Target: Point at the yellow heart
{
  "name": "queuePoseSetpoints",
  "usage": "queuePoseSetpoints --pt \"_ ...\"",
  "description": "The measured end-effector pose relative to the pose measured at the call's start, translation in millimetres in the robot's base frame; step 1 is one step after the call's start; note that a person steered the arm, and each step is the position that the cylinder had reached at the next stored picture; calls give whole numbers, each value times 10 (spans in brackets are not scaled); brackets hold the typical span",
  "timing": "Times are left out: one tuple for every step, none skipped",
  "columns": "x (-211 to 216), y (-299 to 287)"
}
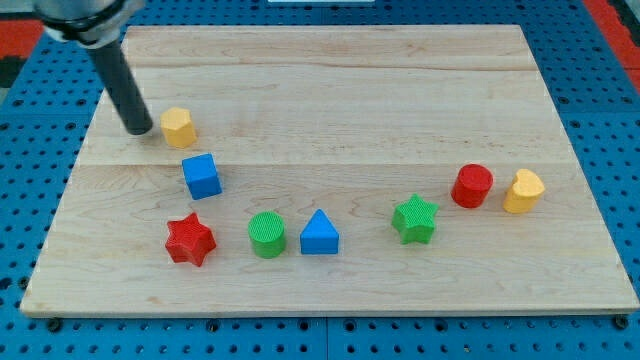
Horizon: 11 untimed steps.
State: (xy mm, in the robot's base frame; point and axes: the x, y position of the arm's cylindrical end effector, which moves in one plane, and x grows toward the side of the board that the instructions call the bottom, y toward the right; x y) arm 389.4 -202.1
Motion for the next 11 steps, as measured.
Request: queuePoseSetpoints --pt "0 415" --pt "-7 419" --pt "-626 260" --pt "-945 770" --pt "-775 2004" --pt "-177 3137" --pt "285 3530" --pt "278 4308" --pt "592 5128" --pt "1140 5149" --pt "1404 4616"
